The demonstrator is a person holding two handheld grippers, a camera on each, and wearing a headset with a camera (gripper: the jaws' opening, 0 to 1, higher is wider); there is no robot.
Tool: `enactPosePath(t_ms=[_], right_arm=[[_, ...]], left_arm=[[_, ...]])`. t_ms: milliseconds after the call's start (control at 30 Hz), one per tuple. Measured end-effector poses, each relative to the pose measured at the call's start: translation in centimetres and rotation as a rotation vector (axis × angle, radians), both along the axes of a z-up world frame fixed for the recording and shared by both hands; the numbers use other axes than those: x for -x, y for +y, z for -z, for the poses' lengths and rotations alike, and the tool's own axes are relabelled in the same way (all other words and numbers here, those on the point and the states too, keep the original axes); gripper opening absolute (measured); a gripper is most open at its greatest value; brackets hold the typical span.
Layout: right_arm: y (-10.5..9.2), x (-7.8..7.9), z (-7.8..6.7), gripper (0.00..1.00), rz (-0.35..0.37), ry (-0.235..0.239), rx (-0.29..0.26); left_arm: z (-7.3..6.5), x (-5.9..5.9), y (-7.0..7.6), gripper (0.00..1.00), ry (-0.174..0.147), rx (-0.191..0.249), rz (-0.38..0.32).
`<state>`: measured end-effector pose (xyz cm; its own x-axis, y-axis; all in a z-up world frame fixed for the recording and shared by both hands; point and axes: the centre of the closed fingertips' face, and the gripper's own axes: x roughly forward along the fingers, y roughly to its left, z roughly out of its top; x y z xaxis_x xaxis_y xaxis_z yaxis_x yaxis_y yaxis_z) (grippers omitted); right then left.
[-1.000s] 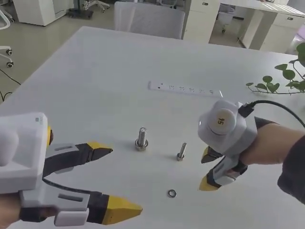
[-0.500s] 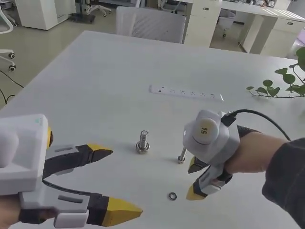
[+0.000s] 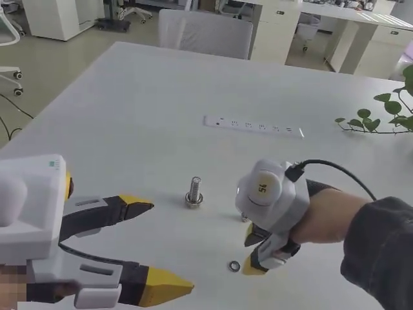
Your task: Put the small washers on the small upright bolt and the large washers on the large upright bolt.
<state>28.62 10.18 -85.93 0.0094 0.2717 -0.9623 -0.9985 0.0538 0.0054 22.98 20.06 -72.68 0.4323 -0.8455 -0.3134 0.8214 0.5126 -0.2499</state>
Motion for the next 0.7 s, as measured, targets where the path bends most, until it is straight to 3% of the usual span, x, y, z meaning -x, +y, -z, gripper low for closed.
enactPosePath(t_ms=[700], right_arm=[[0.7,0.4,1.9,0.20,-0.039,0.010,0.021]], left_arm=[[0.2,-0.1,0.3,0.84,0.009,0.001,-0.005]])
